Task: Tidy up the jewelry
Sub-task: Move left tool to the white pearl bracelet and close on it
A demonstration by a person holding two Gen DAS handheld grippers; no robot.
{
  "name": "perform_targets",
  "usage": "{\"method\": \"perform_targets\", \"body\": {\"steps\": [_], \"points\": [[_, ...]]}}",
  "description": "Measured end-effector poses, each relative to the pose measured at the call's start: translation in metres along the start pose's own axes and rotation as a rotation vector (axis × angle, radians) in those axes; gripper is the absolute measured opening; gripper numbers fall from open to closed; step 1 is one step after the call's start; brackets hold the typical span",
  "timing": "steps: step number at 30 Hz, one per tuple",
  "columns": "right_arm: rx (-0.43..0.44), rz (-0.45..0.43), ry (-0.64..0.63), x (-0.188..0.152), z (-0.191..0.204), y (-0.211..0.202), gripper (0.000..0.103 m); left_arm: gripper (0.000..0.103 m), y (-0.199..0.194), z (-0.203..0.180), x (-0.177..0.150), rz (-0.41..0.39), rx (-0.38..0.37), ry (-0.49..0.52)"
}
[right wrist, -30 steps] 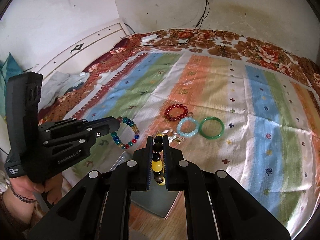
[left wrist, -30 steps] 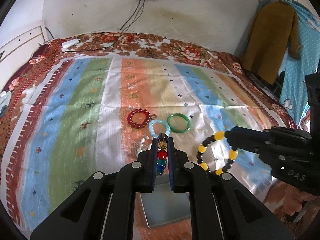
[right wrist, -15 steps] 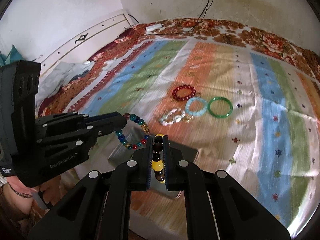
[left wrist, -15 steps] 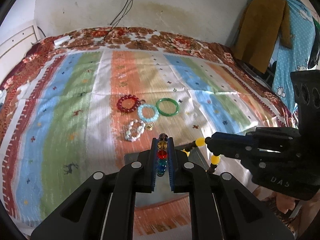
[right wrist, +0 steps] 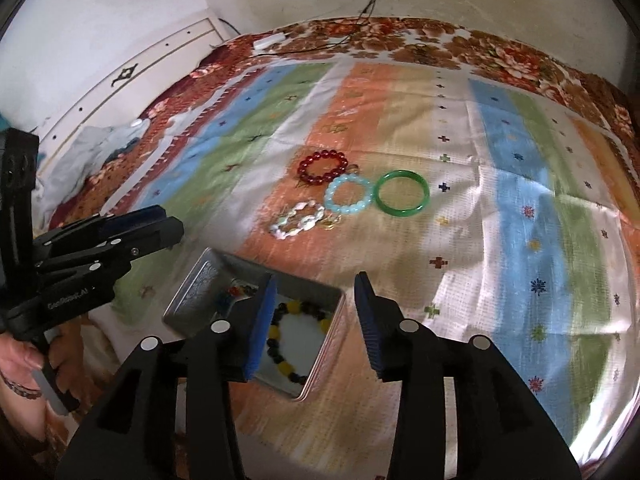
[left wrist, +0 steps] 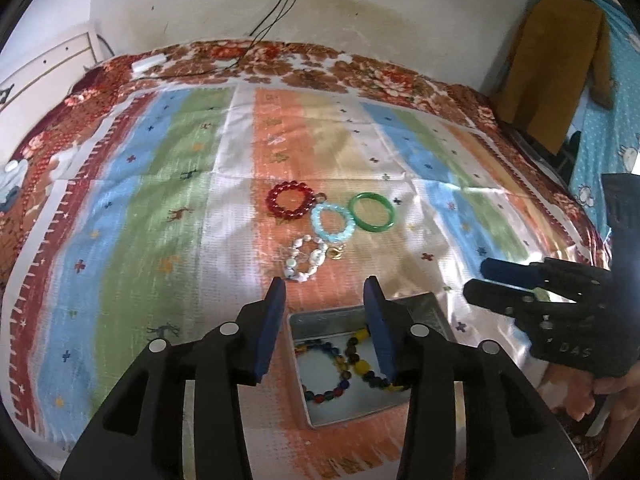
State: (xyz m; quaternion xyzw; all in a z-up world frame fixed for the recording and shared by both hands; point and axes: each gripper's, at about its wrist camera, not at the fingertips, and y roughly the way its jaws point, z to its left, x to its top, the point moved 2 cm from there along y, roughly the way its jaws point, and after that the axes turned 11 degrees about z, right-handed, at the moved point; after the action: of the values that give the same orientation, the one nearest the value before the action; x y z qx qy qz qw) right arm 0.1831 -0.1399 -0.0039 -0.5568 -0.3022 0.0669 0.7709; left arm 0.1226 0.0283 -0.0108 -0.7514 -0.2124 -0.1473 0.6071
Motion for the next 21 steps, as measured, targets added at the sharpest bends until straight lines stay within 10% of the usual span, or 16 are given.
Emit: {"method": "perform_targets", "body": {"steps": [21], "points": [[-0.086,0.044,-0.037,0.038,-0.013,0.037,0.046,0.047,0.048,0.013,0.041,0.122,0.04,0.008]]}}
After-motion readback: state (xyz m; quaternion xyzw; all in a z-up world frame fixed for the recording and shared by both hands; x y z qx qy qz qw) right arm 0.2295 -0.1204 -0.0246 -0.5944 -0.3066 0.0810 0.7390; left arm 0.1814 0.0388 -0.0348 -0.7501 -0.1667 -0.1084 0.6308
